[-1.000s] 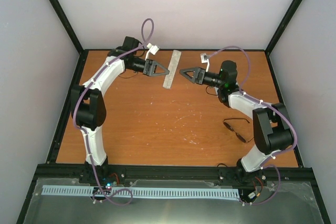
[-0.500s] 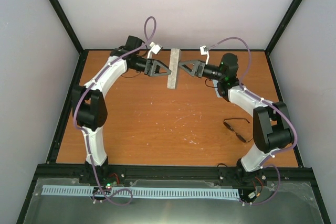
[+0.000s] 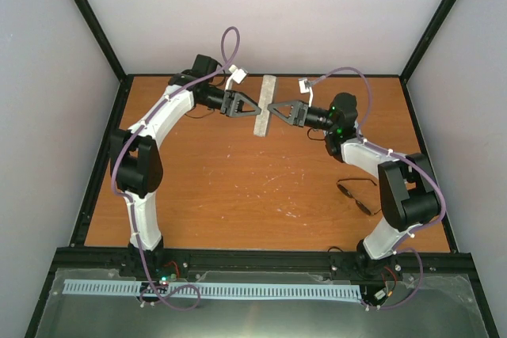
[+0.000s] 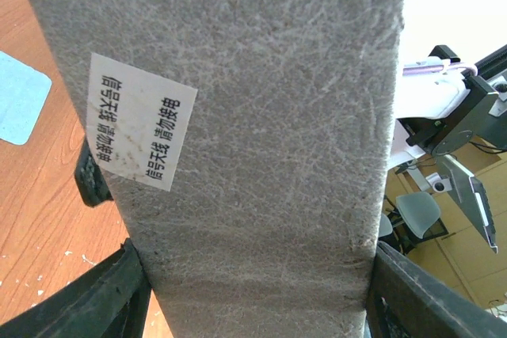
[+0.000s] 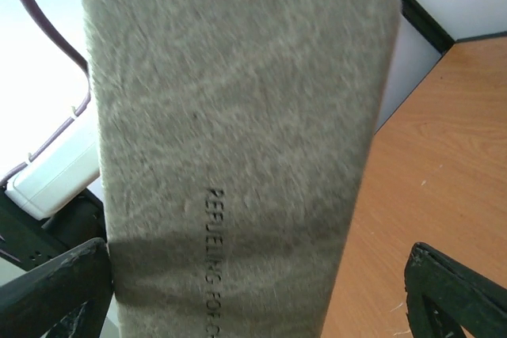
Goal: Organize the sunglasses
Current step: Open the sunglasses case.
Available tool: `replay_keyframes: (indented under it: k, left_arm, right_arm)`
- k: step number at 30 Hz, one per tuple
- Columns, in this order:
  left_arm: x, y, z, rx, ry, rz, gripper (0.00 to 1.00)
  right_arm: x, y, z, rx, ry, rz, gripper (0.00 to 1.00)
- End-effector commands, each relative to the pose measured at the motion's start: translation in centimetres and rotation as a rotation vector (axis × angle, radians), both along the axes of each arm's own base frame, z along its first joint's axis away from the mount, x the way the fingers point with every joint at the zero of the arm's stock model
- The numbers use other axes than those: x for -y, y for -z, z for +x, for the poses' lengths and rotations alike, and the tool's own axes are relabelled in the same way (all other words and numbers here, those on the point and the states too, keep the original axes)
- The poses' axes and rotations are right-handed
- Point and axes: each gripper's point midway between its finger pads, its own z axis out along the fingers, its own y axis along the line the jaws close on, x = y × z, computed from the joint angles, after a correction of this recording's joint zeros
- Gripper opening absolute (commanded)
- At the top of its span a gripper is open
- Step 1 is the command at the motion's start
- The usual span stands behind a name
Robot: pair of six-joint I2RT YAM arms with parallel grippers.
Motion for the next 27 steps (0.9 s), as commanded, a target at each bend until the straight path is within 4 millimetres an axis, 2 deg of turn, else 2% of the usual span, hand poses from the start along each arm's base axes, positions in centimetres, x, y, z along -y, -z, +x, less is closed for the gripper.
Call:
replay_keyframes:
  k: [1, 8, 22, 24, 27]
  left_arm:
    - [0.2, -2.2, -0.5, 0.075, 0.020, -0.044, 0.06]
    - [0.2, -1.6, -0.4, 0.072, 0.007, -0.022, 0.06]
    - [0.5, -1.6, -0.7, 0.082, 0.017, -0.020, 0.06]
    - [0.6, -1.7, -0.8, 0.084, 0.019, -0.021, 0.06]
    - [0.6, -1.6, -0.8, 0.087, 0.018, -0.018, 0.06]
  right_arm:
    - [0.0, -1.2, -1.4, 0.038, -0.028, 0.039, 0.95]
    - [-0.3, -1.6, -1.1, 0.048, -0.047, 0.026, 0.93]
    - [-1.2, -0.7, -0.9, 0.034, -0.070, -0.014, 0.86]
    - [-1.3, -0.6, -0.8, 0.035, -0.073, -0.013, 0.80]
    - [-1.3, -0.6, -0.5, 0.035, -0.067, -0.009, 0.59]
